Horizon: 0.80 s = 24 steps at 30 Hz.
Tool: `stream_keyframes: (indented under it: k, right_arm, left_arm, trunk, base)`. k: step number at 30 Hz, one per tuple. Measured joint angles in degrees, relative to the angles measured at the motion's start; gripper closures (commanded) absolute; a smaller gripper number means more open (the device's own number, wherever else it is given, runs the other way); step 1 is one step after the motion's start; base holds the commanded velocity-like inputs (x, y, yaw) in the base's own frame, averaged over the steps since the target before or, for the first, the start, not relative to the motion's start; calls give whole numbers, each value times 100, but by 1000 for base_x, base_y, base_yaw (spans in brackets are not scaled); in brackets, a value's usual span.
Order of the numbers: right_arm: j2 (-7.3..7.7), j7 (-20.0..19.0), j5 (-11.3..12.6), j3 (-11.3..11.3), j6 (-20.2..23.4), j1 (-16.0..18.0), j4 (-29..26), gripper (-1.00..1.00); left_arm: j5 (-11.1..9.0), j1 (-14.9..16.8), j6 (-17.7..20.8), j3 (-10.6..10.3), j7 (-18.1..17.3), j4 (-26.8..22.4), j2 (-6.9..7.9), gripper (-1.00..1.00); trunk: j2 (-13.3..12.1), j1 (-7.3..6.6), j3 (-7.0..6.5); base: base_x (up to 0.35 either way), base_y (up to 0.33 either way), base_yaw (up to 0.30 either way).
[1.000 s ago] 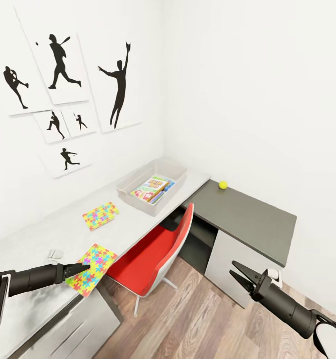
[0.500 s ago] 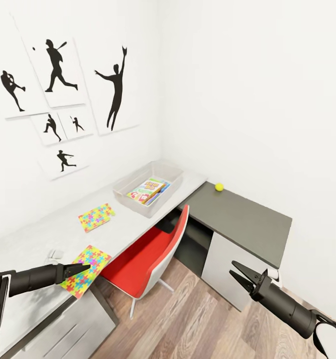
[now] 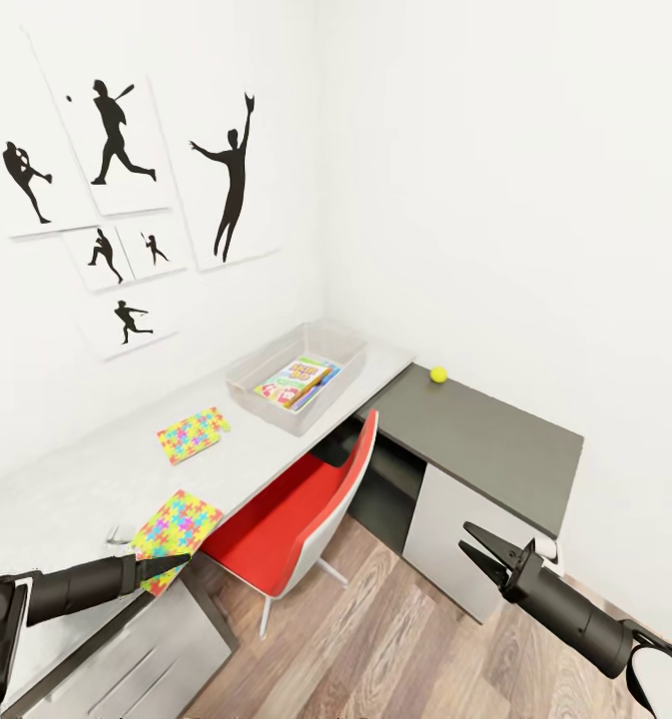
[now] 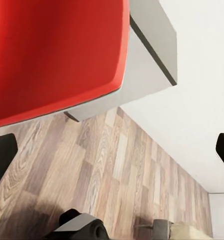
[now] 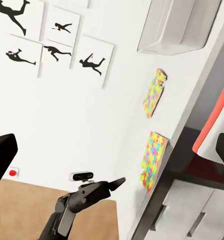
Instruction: Put all the toys in the child's room - the three board games (two on the bed and one on the table), the two jigsaw puzzles on the table, and the tennis ball on the table - inside the toy box on the table in the child's room.
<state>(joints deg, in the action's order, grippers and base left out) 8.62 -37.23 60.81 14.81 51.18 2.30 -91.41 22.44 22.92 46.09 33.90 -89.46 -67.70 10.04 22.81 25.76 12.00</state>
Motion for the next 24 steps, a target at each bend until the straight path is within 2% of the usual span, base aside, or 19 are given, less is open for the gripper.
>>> stream_keyframes:
  k: [5,9,14,22,24]
  right_arm:
    - [2,0,3,-2,1,-1,1,-100]
    - [0,1,1,-2,1,-1,1,-100]
    - [-1,1,0,-2,0,-1,1,-100]
    - [-1,1,0,-2,0,0,1,-100]
    - [-1,1,0,-2,-1,-2,1,-100]
  left_arm:
    - [-147,-144,19,102,1,98,-28,-100]
    - [-261,-187,24,336,-1,169,-33,-100]
    - [-287,-197,2,561,-1,432,-34,-100]
    - [-291,-198,-14,631,-2,823,-42,-100]
    - [-291,-198,-14,637,-2,900,-84,-100]
  trunk:
    - [-1,0,0]
    - [-1,-1,0]
    - [-1,-1,0]
    - [0,-1,0]
    - [-1,-1,0]
  base:
    - [-121,0,0]
    - [-83,0,0]
    - [-20,0,0]
    - [-3,0,0]
    - [0,0,0]
